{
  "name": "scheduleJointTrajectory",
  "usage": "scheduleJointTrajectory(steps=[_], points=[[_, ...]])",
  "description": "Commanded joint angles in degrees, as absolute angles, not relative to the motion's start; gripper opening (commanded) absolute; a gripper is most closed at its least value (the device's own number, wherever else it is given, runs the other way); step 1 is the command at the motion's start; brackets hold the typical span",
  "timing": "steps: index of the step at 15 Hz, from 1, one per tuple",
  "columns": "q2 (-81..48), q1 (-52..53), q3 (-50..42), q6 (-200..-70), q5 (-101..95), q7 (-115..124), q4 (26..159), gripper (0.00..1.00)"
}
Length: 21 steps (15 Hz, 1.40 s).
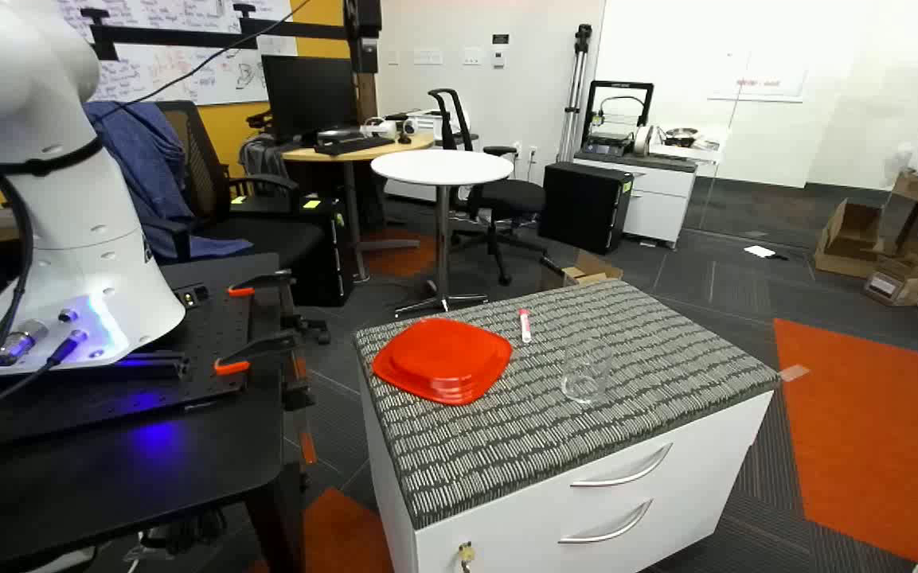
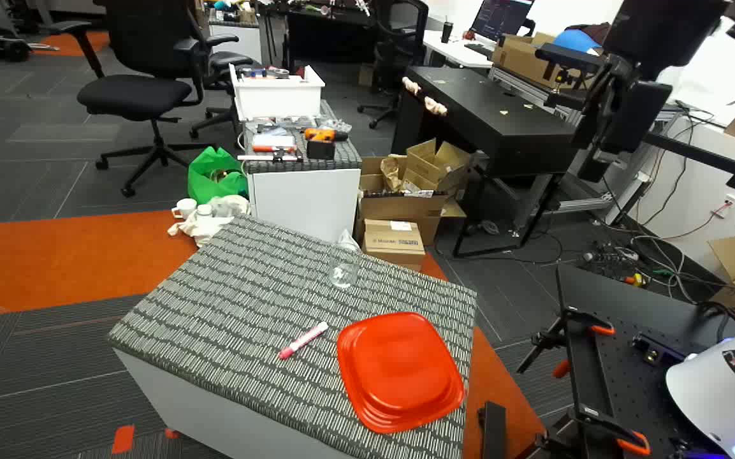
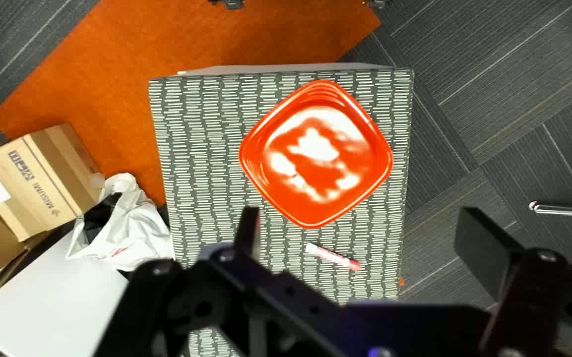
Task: Pick up the marker and put it in the cup
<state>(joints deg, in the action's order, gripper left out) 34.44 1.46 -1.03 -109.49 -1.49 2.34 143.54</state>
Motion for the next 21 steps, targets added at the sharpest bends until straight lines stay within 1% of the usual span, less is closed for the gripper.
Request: scheduleJointTrajectory(steps=[1, 11, 17, 21], points=[[34.4, 0.8, -0.5, -109.4, -1.1, 2.0, 143.4, 1.0], [34.7, 0.3, 0.3, -110.9, -2.3, 3.2, 143.8, 1.0], [32.3, -1.3, 1.7, -118.0, -10.4, 2.5, 142.0, 1.0], [27.9, -1.3, 1.1, -118.0, -18.3, -2.6, 138.7, 1.0]])
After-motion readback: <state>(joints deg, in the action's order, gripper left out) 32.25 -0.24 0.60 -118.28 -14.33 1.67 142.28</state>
